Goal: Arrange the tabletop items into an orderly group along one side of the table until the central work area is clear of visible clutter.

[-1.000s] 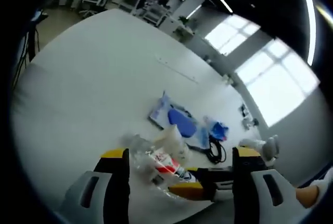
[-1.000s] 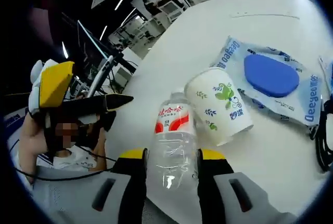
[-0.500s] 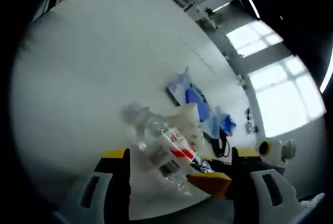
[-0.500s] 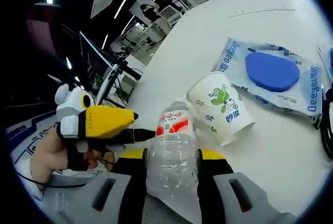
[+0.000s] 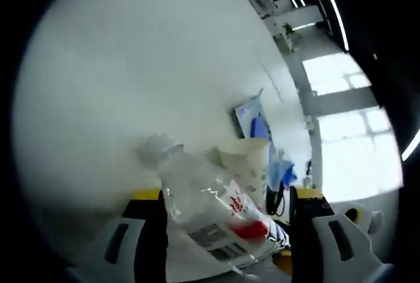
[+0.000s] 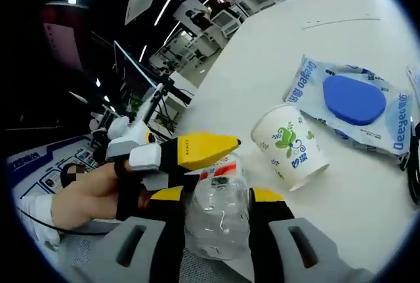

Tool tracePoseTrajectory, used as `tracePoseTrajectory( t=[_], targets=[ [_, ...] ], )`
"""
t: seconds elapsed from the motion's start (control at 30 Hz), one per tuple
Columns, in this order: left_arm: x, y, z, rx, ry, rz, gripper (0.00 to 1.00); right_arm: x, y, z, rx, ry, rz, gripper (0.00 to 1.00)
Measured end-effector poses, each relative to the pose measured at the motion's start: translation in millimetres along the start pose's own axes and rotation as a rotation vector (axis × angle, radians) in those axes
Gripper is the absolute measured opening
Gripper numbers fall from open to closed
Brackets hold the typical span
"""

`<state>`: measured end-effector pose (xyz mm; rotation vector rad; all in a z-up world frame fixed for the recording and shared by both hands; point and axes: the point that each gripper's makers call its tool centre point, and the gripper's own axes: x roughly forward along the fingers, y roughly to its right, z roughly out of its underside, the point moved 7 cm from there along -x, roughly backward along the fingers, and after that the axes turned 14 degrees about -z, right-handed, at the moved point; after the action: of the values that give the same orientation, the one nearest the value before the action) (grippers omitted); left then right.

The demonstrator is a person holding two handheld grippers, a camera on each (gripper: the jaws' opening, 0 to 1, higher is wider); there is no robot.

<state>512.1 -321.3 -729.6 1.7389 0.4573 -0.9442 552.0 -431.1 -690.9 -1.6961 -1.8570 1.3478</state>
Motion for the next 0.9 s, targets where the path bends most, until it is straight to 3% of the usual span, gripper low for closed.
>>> tracePoseTrajectory(
  t=[0.1,0.13,0.17,0.3,0.4,0.57,0.8,0.9],
  targets=[
    [1,-7.7,1.7,-0.021,-0.021,-0.032,0.51,-2,-5,1.9,-0.011,0.004,-0.004,0.33],
    [0,-9.5,2.5,-0.019,-0.013,-0.03,0.51,-3,-6,2.9,-0.027,0.005,-0.009,0.33],
    [1,-9.5,1.6,-0.068,-0.004,-0.033,0.5,-4,-6,2.6,-0.046,0.01,-0.003,0.33],
    [-8,1.4,-1.3,-0.025,0.025,0.035,0.47,-5,-12,-0.1,-0.107,0.012,-0.001,0.33],
    [-16,12.2,-7.2,0.015,0.097,0.088,0.44,-7,-17,-7.5,-0.148,0.026,-0.005,0.33],
    [-24,18.4,-17.4,0.044,0.153,0.142,0.42,-10,-22,-14.8,-0.203,0.03,-0.006,0.34],
    [-25,14.1,-8.9,-0.028,0.151,0.167,0.4,-8,-19,-12.2,-0.219,0.026,0.001,0.35],
    [-32,23.6,-6.4,-0.001,0.169,0.178,0.39,-10,-20,-13.2,-0.227,0.036,0.0,0.35]
  ],
)
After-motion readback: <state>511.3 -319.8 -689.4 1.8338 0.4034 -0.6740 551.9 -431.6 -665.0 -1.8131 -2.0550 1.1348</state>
